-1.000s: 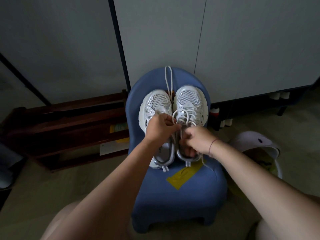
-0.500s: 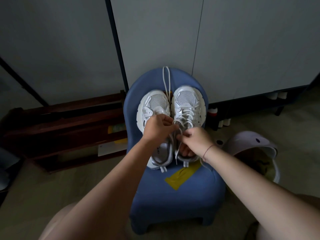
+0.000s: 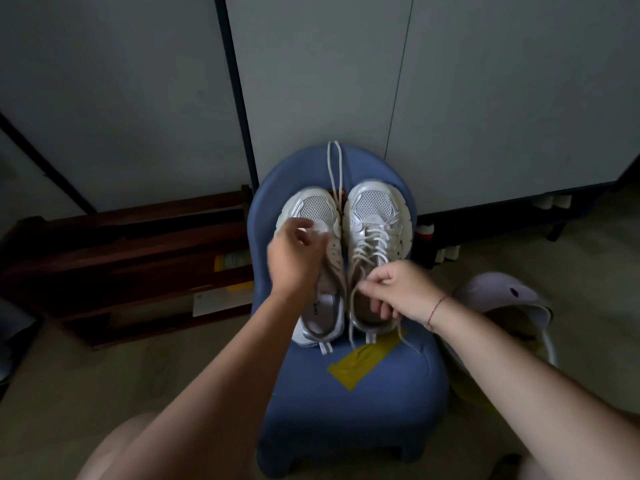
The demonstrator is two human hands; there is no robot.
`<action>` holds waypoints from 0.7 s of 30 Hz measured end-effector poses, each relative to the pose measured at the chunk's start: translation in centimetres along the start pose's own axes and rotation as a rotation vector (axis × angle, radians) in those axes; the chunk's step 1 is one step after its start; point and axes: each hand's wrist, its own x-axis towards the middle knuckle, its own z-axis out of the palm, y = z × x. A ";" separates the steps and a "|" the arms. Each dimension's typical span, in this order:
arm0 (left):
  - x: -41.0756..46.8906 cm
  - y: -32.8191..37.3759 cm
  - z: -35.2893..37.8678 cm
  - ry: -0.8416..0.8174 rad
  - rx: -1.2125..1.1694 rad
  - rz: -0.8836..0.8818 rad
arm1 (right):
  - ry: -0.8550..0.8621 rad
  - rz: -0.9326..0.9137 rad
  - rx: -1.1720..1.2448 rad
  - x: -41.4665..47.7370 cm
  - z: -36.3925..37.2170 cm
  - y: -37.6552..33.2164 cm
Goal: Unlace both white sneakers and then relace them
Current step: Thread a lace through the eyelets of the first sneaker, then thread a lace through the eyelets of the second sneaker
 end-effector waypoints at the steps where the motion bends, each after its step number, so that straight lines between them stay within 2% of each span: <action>1: 0.3 -0.3 -0.5 0.090 0.014 -0.019 | 0.070 -0.034 0.050 0.2 -0.3 -0.2; 3: 1.3 -1.4 -1.1 0.142 0.042 -0.098 | 0.186 -0.088 0.166 0.6 -1.0 -0.9; 6: 2.3 -3.2 -1.1 -0.022 0.070 -0.266 | 0.319 -0.118 0.208 2.0 -2.7 -2.3; 10: 2.6 -4.6 -0.6 -0.178 -0.150 -0.403 | 0.417 -0.131 0.192 5.9 -4.9 -5.2; 12: 3.0 -5.0 -0.6 -0.219 -0.212 -0.449 | 0.403 -0.121 0.249 8.4 -5.0 -6.9; 14: 3.4 -5.4 -0.6 -0.245 -0.238 -0.463 | 0.331 -0.095 0.403 10.8 -4.3 -8.4; 18: 3.5 -5.8 -0.3 -0.258 -0.225 -0.465 | 0.207 0.055 0.671 14.4 -2.0 -10.1; 21: 3.6 -6.1 -0.1 -0.267 -0.233 -0.459 | 0.213 0.099 0.619 15.7 -0.6 -10.2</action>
